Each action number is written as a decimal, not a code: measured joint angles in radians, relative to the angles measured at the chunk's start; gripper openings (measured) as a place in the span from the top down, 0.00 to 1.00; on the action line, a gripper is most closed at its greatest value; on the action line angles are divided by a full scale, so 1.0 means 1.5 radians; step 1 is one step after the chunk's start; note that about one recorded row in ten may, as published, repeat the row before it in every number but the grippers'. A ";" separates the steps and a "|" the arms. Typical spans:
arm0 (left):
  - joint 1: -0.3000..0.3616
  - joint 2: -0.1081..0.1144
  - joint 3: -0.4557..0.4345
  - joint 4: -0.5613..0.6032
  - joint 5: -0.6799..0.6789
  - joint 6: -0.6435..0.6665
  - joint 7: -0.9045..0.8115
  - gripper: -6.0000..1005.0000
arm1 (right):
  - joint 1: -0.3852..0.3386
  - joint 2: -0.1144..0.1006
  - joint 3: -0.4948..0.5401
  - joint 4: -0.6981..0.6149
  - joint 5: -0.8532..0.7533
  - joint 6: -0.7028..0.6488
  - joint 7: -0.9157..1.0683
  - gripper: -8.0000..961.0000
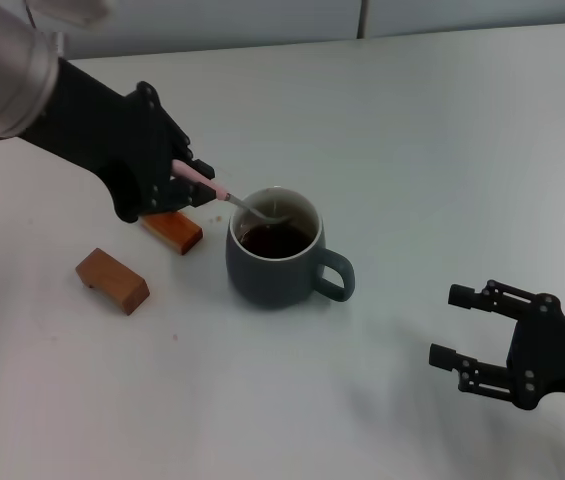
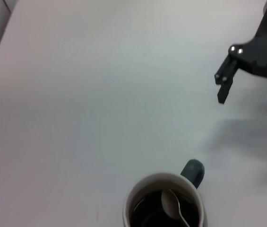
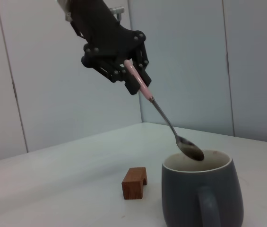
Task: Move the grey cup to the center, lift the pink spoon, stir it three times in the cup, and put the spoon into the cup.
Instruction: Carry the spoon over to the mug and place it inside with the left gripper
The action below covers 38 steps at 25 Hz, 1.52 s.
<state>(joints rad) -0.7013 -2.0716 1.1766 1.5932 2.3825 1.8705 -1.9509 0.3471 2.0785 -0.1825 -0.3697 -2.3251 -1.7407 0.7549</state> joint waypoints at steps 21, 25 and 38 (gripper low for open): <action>-0.067 -0.005 0.221 -0.010 0.146 -0.056 -0.068 0.83 | 0.001 0.000 0.000 0.005 0.000 0.001 0.000 0.22; -0.079 -0.005 0.231 -0.018 0.146 -0.047 -0.075 0.82 | 0.002 0.000 0.000 0.005 0.000 0.001 0.000 0.22; -0.095 -0.006 0.252 -0.039 0.108 -0.081 -0.079 0.82 | 0.002 0.000 0.000 0.005 0.000 0.001 0.000 0.22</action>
<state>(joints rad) -0.8437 -2.0801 1.5553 1.5344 2.5440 1.7485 -2.0690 0.3506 2.0785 -0.1825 -0.3618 -2.3256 -1.7394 0.7550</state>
